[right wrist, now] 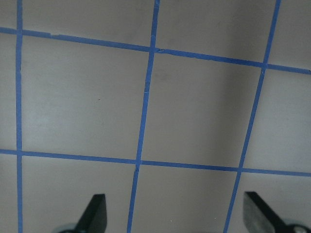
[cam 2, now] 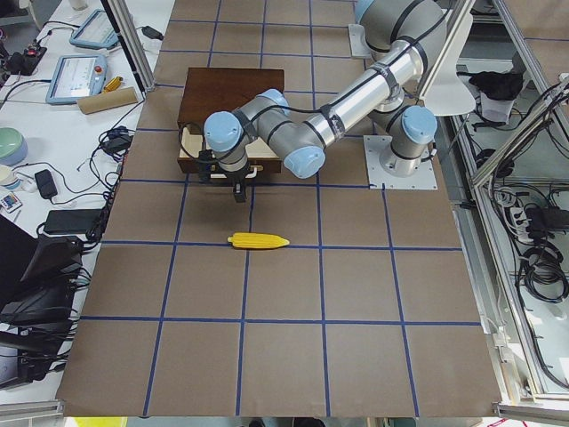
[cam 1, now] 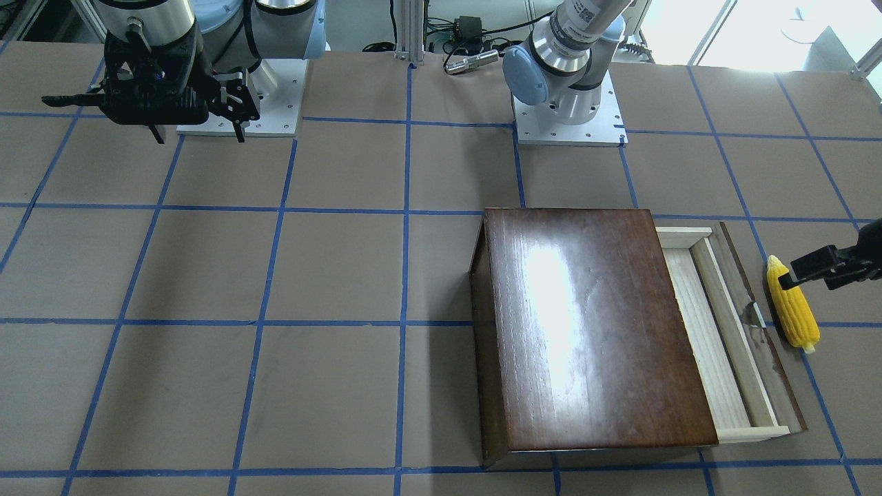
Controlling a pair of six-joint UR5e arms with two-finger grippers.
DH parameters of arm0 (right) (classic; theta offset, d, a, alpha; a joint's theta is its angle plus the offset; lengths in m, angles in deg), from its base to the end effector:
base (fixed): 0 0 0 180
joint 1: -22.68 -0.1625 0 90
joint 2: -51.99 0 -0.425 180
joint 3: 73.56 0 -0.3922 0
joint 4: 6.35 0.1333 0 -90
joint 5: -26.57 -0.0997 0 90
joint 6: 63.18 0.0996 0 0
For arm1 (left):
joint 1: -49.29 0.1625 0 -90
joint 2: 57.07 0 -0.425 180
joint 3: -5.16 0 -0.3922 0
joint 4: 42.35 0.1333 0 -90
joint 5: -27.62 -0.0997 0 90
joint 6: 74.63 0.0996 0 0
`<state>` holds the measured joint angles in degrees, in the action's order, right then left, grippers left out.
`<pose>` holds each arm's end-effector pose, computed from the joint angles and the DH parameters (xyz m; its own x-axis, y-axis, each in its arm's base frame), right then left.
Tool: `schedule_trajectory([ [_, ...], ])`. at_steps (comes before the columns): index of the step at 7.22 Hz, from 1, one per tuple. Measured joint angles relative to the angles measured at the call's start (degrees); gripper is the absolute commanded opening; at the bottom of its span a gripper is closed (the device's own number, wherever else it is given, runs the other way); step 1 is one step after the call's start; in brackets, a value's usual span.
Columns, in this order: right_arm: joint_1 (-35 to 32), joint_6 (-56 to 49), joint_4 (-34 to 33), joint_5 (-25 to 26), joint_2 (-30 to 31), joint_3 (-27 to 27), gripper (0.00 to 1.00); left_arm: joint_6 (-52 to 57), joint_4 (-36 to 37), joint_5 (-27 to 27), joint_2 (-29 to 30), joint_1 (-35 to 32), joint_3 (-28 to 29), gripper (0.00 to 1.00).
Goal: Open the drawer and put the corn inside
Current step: 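Release the handle and move the left gripper toward the corn, then lower the left gripper and grasp the yellow corn cob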
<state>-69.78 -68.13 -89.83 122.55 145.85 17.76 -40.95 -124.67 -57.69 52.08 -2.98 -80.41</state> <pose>0.1424 -0.4501 0.4982 -0.9859 -0.1357 0.0976 -0.1284 0.9886 0.0781 0.2587 -0.5655 0.3536 -0.9876 -0.0788 0.1355 -0.0717 0.9958 0.0570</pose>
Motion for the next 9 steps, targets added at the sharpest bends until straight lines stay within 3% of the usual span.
schedule_trajectory([
  [3,0.0,0.0,0.0,0.0,0.0,0.0,1.0,5.8,1.7,-4.8,-0.7,2.1,-0.5,1.0],
  [6,0.0,0.0,0.0,0.0,0.0,0.0,1.0,8.1,9.3,-10.6,3.9,2.8,-1.0,1.0],
  [9,0.0,0.0,0.1,0.0,0.0,0.0,1.0,8.4,19.2,-9.5,8.9,3.5,-4.6,0.99],
])
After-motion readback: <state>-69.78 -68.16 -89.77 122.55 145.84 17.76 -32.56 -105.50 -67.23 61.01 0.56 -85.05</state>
